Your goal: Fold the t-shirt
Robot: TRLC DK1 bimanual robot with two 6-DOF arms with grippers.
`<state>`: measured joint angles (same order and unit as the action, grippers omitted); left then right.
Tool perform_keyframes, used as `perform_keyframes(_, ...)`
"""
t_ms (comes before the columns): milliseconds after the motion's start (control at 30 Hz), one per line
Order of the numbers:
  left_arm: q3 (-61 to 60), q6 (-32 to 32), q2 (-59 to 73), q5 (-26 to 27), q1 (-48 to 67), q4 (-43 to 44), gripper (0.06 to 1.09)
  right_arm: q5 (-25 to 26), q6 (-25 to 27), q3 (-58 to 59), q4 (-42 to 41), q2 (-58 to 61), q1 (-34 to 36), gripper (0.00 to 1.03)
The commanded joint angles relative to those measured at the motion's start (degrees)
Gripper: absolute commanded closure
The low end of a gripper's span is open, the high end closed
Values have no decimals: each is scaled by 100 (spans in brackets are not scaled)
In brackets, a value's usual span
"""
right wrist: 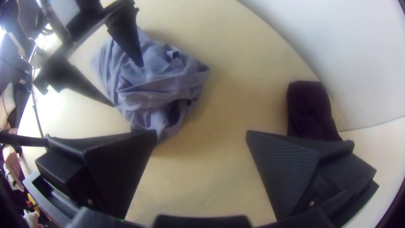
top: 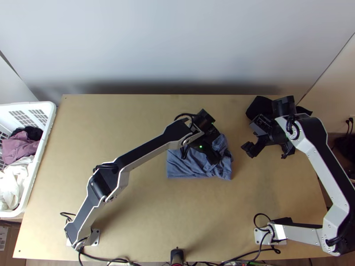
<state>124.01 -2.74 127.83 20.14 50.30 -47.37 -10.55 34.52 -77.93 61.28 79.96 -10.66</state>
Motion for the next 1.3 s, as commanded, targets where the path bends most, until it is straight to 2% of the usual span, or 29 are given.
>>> perform_keyframes(0,133,-42,-540,-1,-196,-457,10,0,-33,-47,-28,107,-130,5)
perform_keyframes(300,36,-7,-1805,-72,-961,-756,10,-9,-104,-223,-63,406,-596,5)
perform_keyframes(833,-2372,-42,-3968,-124,-3158,-703,10,9,-60,-1805,-63,2304,-3232,5)
perform_keyframes(967,-2697,-51,-4258,-133,-3440,-703,10,0,-25,-1673,-142,2586,-3320,5)
perform_keyframes(1267,-3075,-33,-4495,-133,-3703,-694,10,0,-16,-469,-626,2304,-2907,5)
